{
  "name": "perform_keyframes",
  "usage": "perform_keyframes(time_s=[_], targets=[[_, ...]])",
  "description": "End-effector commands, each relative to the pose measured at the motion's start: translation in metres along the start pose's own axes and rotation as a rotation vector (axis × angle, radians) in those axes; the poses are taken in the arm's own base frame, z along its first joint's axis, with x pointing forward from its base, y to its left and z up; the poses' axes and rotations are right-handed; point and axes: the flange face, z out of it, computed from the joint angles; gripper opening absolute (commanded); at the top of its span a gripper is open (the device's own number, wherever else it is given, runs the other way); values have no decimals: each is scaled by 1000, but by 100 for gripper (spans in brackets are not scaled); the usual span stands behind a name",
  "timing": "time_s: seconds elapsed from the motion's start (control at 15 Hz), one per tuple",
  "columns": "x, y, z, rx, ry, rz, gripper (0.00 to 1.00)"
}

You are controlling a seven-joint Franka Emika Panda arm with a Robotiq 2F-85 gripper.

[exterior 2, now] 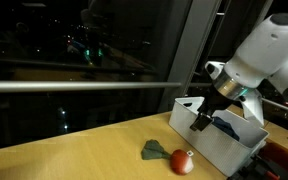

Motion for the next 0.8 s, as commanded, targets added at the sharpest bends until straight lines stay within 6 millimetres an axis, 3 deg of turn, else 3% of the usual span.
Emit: perform_keyframes(time_s=[0.0, 0.4, 0.73], targets=[[8, -4, 51, 54, -13, 2, 100], [12, -27, 115, 139, -80, 5, 100], [12, -61, 130, 227, -206, 15, 100]])
